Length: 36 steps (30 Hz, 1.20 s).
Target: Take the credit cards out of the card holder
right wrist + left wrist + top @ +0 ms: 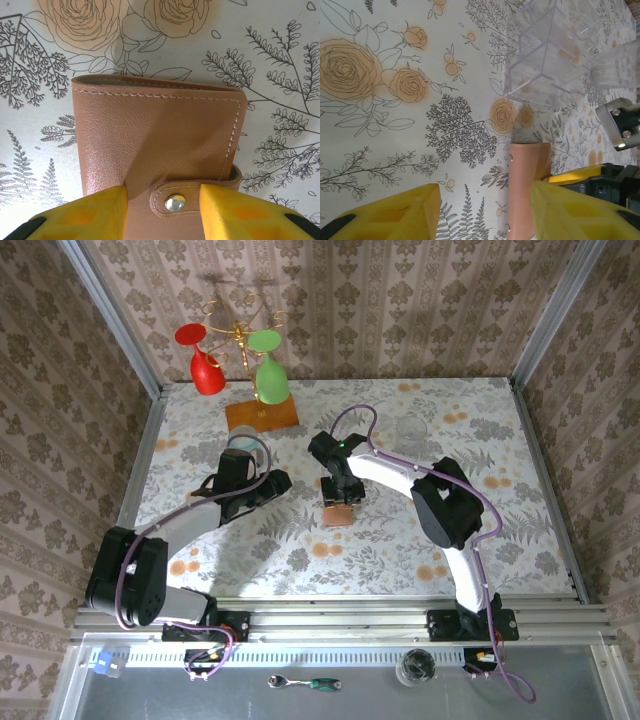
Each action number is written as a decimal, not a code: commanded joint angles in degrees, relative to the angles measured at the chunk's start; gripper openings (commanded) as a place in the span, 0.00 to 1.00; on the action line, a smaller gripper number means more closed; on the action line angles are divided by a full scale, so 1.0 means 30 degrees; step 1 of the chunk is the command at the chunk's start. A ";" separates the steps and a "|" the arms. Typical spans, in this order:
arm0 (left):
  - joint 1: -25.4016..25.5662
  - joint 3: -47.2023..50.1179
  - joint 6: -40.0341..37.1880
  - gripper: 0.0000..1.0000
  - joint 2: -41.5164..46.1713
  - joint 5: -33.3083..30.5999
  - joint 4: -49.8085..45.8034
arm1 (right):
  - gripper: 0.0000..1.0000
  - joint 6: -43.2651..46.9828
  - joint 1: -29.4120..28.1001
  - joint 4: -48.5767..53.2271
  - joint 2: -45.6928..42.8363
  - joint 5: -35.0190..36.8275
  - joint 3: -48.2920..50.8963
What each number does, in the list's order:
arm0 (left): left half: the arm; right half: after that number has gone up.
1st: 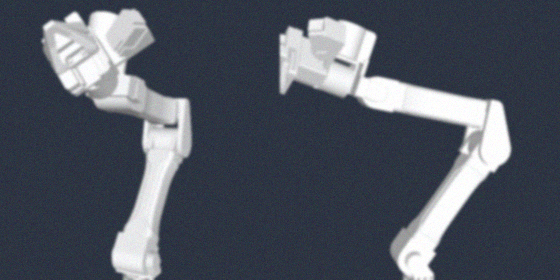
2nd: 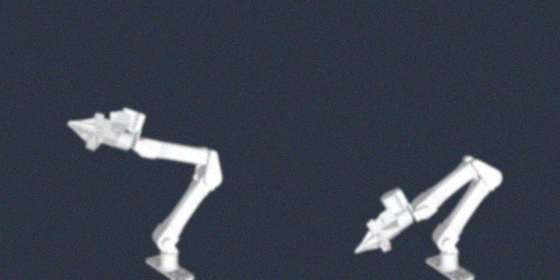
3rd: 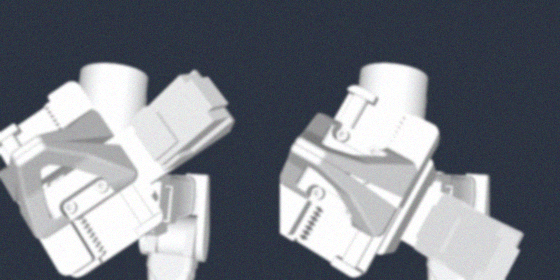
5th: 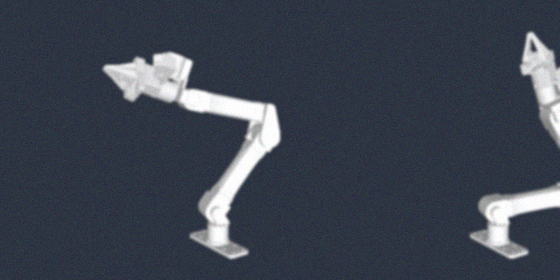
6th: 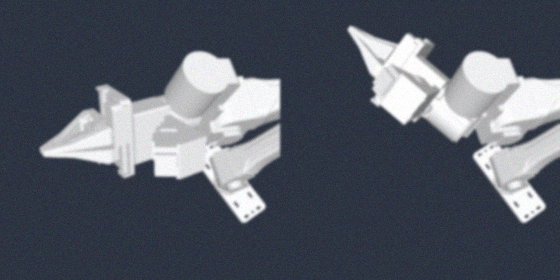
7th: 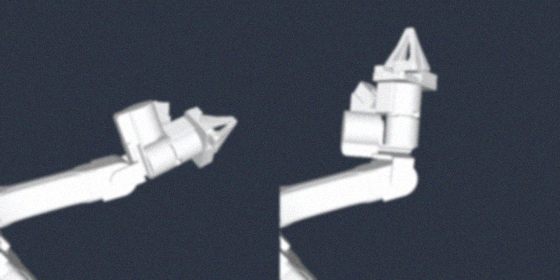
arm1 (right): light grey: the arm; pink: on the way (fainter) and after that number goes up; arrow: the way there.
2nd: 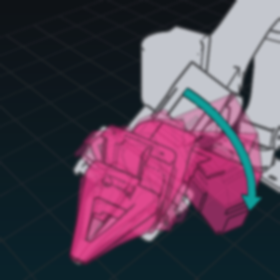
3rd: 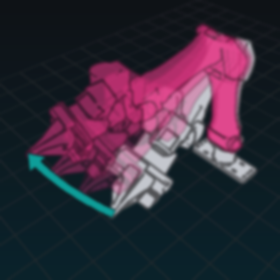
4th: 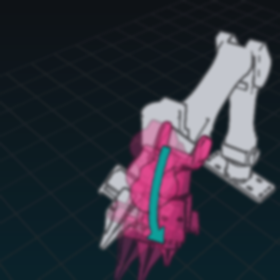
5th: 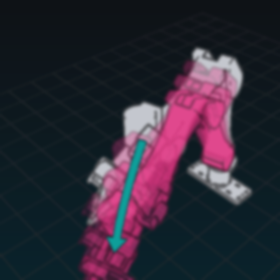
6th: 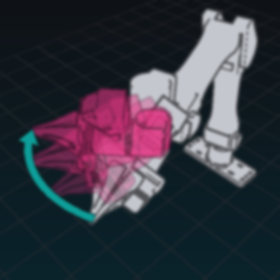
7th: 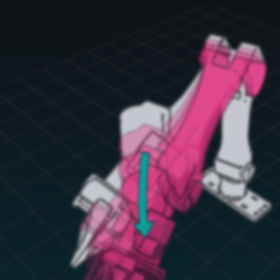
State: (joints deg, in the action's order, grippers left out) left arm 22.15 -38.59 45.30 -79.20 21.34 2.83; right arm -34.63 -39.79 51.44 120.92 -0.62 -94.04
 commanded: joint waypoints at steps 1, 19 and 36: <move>0.0184 0.0046 0.0275 0.49 -0.0227 0.0554 0.0470 | 0.42 0.0007 0.0020 0.0419 0.0447 -0.0061 -0.0274; 0.2037 -0.0970 0.0629 0.34 -0.1758 0.1011 0.0681 | 0.23 -0.0249 0.0450 -0.1077 0.0121 -0.1326 0.1320; 0.3586 -0.2240 0.1889 0.27 -0.4669 0.2508 0.2370 | 0.07 -0.0437 0.0724 -0.2364 -0.0547 -0.2493 0.2670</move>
State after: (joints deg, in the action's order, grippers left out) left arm 32.21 -43.00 49.76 -91.94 26.89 7.99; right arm -34.92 -37.52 45.36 118.32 -5.61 -88.62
